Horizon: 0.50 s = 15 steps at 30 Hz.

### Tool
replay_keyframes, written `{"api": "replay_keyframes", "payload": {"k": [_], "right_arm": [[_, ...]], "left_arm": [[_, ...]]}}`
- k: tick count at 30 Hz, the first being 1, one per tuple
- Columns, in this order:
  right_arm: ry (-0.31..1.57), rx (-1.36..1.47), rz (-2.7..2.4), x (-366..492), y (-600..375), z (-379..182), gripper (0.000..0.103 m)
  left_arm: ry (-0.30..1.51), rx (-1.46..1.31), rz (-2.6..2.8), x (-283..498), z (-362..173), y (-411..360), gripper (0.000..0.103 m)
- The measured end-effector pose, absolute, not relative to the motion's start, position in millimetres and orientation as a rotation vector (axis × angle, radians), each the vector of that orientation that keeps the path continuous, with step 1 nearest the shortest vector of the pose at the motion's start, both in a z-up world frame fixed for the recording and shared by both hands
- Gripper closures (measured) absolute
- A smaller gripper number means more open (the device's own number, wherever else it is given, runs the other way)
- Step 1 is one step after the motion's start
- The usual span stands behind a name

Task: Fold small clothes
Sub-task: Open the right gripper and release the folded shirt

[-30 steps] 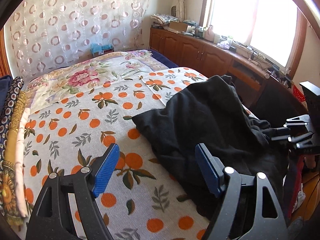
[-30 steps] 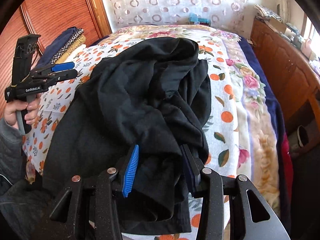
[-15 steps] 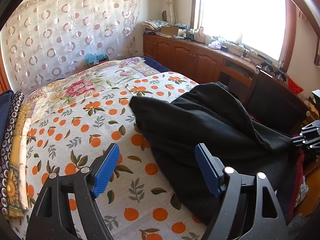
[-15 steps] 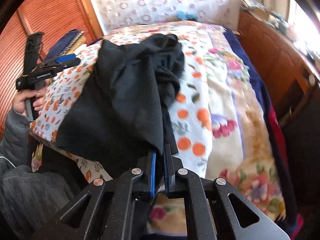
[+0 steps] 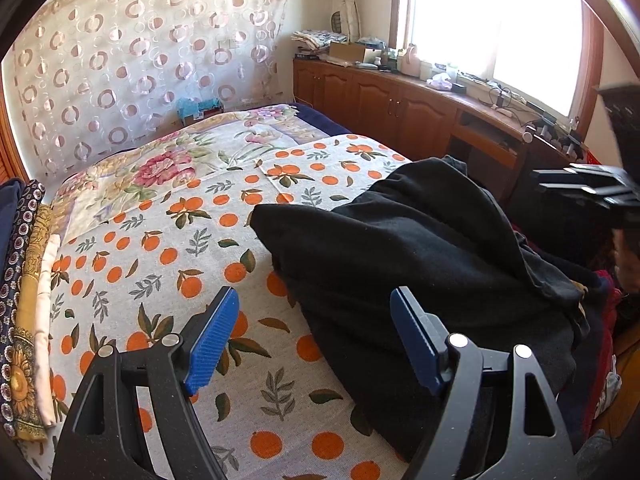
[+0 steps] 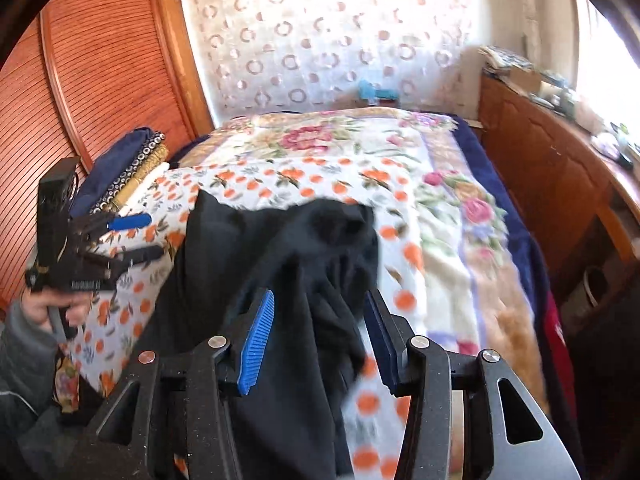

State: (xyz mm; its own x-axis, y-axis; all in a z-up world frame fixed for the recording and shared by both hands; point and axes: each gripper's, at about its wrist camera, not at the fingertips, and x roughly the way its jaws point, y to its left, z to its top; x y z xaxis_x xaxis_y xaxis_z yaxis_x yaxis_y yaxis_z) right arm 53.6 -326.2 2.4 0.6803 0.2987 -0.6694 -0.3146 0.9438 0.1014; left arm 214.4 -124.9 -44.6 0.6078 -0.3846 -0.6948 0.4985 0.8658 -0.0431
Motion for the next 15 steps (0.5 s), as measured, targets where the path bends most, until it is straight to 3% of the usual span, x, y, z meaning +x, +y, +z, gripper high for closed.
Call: {"api": "replay_keyframes", "payload": {"k": [10, 11, 12, 15], "right_arm": [[0.882, 0.059, 0.406, 150, -316, -39, 0.055], [0.885, 0.060, 0.420, 159, -315, -36, 0.068], [0.874, 0.051, 0.438, 164, -315, -34, 0.096], [0.792, -0.007, 0.427, 173, -321, -11, 0.100]], "left_arm": [[0.800, 0.191, -0.504, 230, -61, -133, 0.024], [0.802, 0.190, -0.505, 232, -62, -133, 0.024], [0.804, 0.190, -0.503, 234, -62, -133, 0.024], [0.803, 0.184, -0.499, 237, -63, -133, 0.024]]}}
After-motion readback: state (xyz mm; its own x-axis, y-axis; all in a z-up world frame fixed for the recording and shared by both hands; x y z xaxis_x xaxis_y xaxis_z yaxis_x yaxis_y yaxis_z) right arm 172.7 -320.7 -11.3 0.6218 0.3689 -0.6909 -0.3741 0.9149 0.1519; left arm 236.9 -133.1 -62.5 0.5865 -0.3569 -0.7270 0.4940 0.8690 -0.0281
